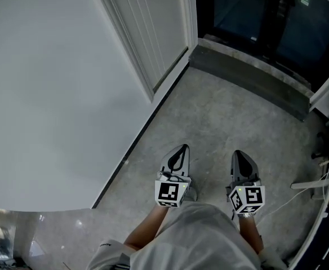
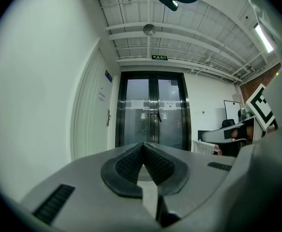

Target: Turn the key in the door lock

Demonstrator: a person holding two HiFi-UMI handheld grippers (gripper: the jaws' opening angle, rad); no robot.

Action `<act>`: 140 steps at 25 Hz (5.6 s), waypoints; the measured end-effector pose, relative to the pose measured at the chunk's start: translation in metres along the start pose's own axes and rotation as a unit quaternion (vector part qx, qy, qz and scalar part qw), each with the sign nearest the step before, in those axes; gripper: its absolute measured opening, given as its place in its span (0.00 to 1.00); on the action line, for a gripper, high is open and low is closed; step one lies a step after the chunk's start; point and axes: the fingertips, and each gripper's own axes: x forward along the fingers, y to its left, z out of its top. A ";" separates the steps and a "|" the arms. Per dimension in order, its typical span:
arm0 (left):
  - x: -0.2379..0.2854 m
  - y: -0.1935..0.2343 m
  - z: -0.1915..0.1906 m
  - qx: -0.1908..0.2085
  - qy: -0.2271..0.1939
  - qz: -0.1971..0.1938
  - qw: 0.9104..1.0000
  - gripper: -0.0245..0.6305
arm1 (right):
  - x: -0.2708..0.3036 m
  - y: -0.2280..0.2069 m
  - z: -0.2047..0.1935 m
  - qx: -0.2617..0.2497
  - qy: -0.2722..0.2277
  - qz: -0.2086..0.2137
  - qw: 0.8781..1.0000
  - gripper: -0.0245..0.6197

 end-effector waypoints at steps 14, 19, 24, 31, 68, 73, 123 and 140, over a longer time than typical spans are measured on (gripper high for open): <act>0.109 0.059 0.017 0.012 -0.014 -0.039 0.999 0.05 | 0.115 -0.019 0.023 -0.003 -0.010 -0.027 1.000 0.04; 0.127 0.071 0.010 0.013 -0.005 -0.040 0.999 0.05 | 0.136 -0.028 0.021 0.005 -0.009 -0.033 0.999 0.04; 0.153 0.079 0.009 0.016 0.002 -0.039 0.999 0.05 | 0.163 -0.042 0.022 0.013 -0.002 -0.031 0.999 0.04; 0.206 0.098 0.007 0.019 0.006 -0.028 0.999 0.05 | 0.218 -0.064 0.028 0.017 0.001 -0.017 1.000 0.04; 0.513 0.102 0.023 0.017 0.011 0.022 1.000 0.05 | 0.442 -0.287 0.093 0.020 0.003 0.014 1.000 0.04; 0.555 0.110 0.020 0.020 0.016 0.007 1.000 0.05 | 0.473 -0.311 0.102 0.022 -0.003 -0.003 1.000 0.04; 0.862 0.327 0.050 0.015 0.002 0.131 0.991 0.05 | 0.886 -0.373 0.170 -0.003 0.026 0.118 0.993 0.04; 0.980 0.354 0.064 0.014 0.003 0.248 0.969 0.05 | 1.020 -0.434 0.200 -0.016 0.050 0.234 0.971 0.04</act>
